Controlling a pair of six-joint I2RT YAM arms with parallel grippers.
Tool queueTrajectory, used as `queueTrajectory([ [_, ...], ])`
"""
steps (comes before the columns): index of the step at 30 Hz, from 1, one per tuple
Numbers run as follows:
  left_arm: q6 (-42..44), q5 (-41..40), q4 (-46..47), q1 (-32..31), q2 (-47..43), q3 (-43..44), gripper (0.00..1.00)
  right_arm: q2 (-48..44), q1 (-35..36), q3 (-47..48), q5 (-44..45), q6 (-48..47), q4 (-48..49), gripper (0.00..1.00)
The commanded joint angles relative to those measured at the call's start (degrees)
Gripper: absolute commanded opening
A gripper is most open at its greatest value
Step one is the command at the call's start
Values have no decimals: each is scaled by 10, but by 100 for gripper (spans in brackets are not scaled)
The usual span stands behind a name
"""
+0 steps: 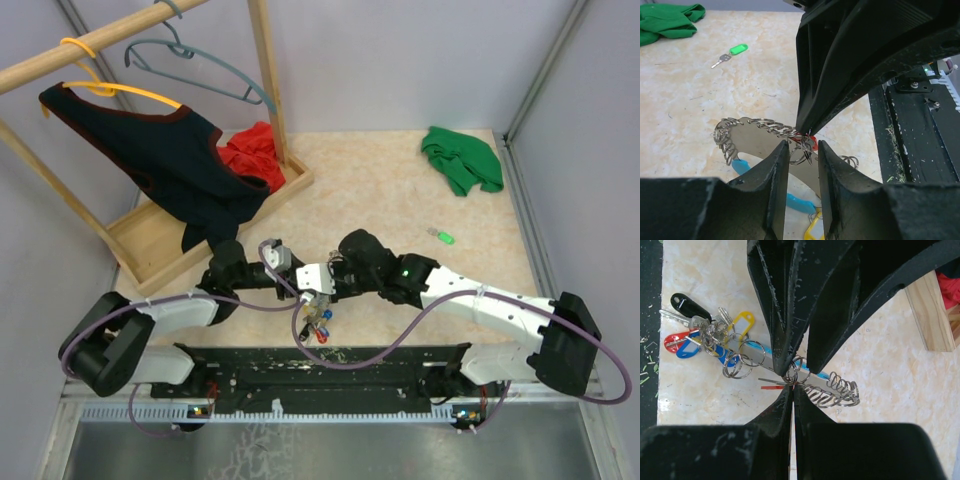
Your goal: Put the keys on the keyring
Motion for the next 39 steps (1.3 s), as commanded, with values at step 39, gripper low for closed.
queueTrajectory([
  [39, -65, -53, 16, -7, 19, -2, 0, -72, 9, -143, 28, 111, 164, 0],
])
